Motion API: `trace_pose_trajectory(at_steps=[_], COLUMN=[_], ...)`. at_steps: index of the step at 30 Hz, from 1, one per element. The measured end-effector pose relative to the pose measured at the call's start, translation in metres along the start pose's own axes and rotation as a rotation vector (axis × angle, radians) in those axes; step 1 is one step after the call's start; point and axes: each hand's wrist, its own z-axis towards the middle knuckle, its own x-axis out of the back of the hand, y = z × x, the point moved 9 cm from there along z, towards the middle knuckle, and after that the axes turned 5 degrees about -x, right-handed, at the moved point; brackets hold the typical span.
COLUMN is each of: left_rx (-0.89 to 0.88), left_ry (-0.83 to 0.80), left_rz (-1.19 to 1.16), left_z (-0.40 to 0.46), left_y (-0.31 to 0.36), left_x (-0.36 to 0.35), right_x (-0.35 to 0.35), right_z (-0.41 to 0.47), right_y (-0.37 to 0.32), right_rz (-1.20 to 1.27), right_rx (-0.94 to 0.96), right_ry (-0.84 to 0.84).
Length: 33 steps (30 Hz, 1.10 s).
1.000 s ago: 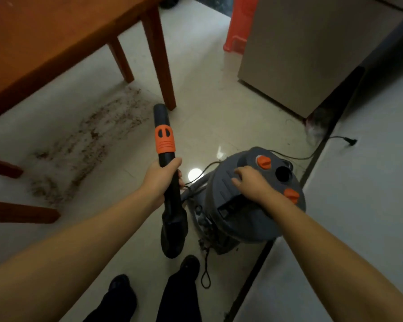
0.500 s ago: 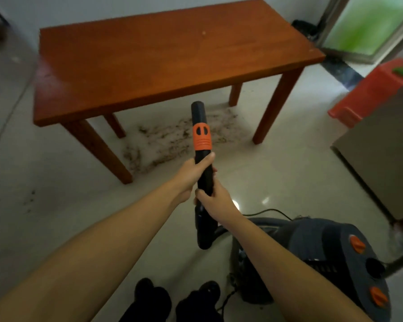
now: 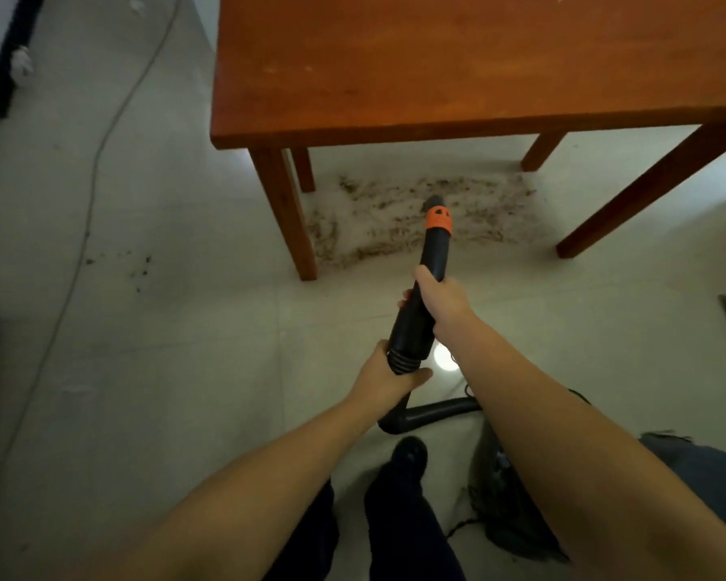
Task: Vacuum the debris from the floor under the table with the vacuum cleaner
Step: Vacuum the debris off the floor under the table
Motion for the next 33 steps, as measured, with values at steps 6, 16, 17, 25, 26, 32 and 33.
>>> trace_pose_trajectory(at_steps=[6,16,17,25,26,32,33], left_rx=[0.077,0.128,0.125,0.124,0.137,0.251,0.264], left_ry=[0.027,-0.017,-0.007,-0.001,-0.018,-0.092,-0.086], left_rz=[0.083,-0.139,-0.141,-0.207,-0.217,-0.292,-0.304], left_z=[0.081,0.278,0.296,0.393,0.398,0.396,0.394], left_y=[-0.054,-0.188,-0.209,-0.353,-0.366,-0.422,-0.428], left_x=[-0.017,0.000,0.002,-0.020,-0.025,-0.043,-0.042], right_x=[-0.014,-0.082,-0.089,-0.112,-0.110,-0.113,-0.116], right_z=[0.100,0.330,0.353,0.496,0.506,0.524,0.522], right_y=[0.017,0.091,0.106,0.206,0.219,0.274,0.279], right_rz=[-0.105,-0.108,-0.096,-0.175,-0.182,-0.226,-0.231], right_rx=[-0.087,-0.110,-0.112,-0.062,-0.068,-0.078,-0.074], right_ry=[-0.045,-0.198,-0.194,-0.157,-0.149,-0.161,-0.165])
